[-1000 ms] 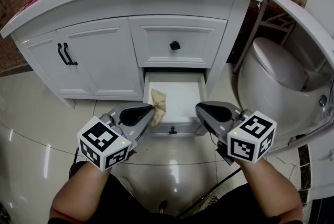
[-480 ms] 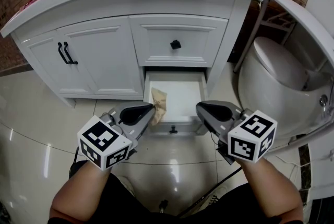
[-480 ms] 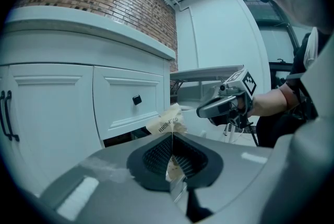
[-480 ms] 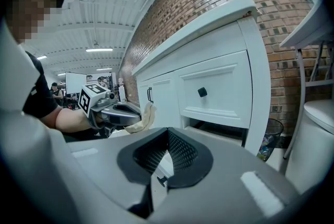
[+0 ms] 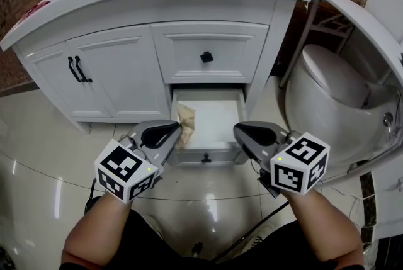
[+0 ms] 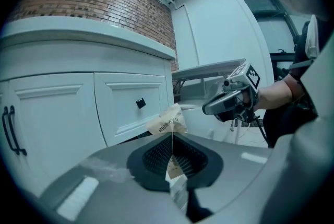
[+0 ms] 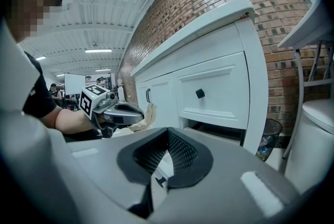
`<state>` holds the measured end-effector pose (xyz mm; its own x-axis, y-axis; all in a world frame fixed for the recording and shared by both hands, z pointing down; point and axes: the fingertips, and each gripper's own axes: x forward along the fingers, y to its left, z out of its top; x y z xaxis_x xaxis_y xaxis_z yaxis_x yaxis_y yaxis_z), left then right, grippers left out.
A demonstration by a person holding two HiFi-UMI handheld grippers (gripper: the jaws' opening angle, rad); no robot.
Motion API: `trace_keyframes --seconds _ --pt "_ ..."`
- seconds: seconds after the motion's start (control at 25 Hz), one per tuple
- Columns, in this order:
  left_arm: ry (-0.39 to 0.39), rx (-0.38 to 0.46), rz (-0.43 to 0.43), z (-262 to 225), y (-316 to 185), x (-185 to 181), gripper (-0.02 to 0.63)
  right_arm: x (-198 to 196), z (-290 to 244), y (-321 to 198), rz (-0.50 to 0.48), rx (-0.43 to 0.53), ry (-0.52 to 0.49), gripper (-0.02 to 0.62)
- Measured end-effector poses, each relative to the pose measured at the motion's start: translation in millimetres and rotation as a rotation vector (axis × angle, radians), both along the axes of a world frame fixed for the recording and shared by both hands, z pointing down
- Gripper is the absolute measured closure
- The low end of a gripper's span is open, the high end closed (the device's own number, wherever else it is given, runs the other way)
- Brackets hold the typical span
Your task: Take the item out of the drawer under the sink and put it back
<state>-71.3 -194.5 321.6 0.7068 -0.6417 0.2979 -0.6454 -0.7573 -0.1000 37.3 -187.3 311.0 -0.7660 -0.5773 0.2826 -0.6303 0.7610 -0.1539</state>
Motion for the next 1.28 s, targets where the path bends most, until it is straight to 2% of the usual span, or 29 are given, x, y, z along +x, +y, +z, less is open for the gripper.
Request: trace_keyframes --seconds 0.24,0.4,0.52,0.6,0.72,0.92,1.08,1.28 --pt "-0.089 0.081 -0.008 -27.1 -23.5 5.2 0.595 12.5 2.3 -9.4 0.035 -0.013 -0.006 0.588" --pt "-0.207 0.091 0.021 -23.0 -49.9 10.1 0.595 20.1 3.1 -12.6 0.049 -0.019 -0.011 0.588" --pt "-0.297 0.073 0.053 -7.1 -69.8 19.2 0.595 24.1 3.0 -14.6 0.059 -0.02 -0.015 0.588" --pt "-0.387 0.066 0.087 10.2 -79.7 26.0 0.595 25.4 3.5 -16.8 0.063 -0.022 -0.017 0.588" --pt "-0.517 0.029 0.159 47.0 -88.9 38.8 0.595 28.3 5.6 -19.9 0.07 -0.029 -0.018 0.588" --pt "-0.69 -0.026 0.273 103.7 -101.8 62.3 0.595 29.9 9.7 -23.9 0.071 -0.039 -0.019 0.588" --pt "-0.772 -0.1 0.31 140.6 -112.2 64.8 0.595 28.6 11.5 -25.6 0.068 -0.048 -0.022 0.588" --pt "-0.802 -0.134 0.338 157.9 -119.8 67.2 0.591 29.5 13.3 -27.8 0.067 -0.055 -0.023 0.588"
